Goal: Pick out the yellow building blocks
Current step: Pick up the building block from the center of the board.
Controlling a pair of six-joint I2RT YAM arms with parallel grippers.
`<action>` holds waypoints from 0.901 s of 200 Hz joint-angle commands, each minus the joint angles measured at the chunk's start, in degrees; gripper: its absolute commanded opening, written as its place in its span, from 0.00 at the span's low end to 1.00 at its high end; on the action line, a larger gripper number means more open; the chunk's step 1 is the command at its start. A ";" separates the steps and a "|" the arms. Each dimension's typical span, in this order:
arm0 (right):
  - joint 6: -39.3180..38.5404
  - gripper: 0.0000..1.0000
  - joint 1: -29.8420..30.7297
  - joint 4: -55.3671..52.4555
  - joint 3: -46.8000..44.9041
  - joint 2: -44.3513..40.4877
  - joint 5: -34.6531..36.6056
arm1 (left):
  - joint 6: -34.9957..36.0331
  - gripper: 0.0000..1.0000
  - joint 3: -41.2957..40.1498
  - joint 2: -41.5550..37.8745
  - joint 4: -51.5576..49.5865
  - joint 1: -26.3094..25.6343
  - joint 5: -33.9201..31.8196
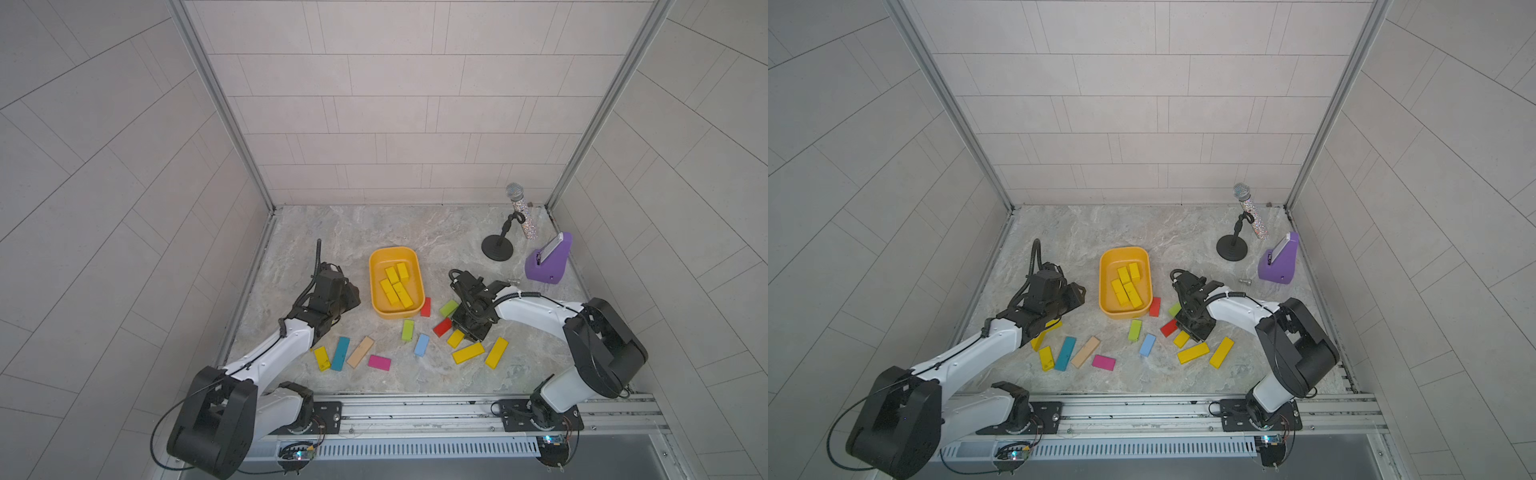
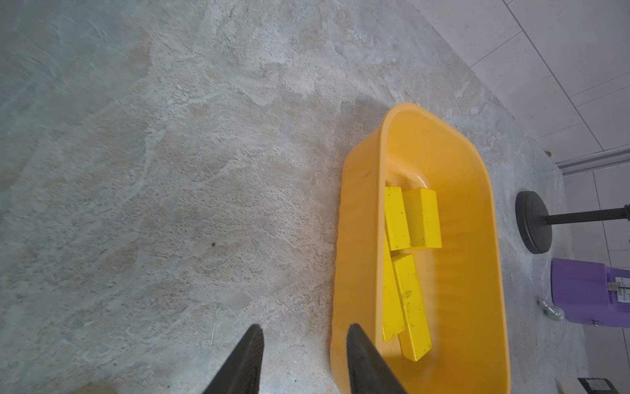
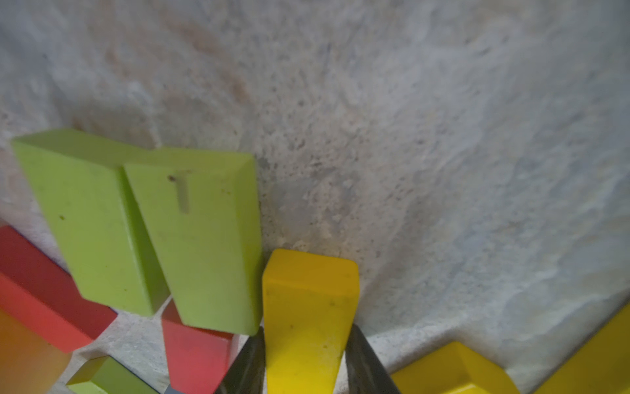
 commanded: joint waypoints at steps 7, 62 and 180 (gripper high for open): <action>2.36 0.39 0.27 -3.91 1.16 1.55 2.61 | -0.79 0.45 -0.97 -0.87 -0.87 0.29 -1.64; 2.03 0.35 0.27 -4.03 1.26 2.57 3.17 | -0.72 0.45 -0.89 -1.29 -0.87 0.27 -1.86; 0.27 0.28 0.36 -13.35 2.71 -16.06 11.93 | -0.61 0.46 -0.97 0.01 1.05 0.36 -1.60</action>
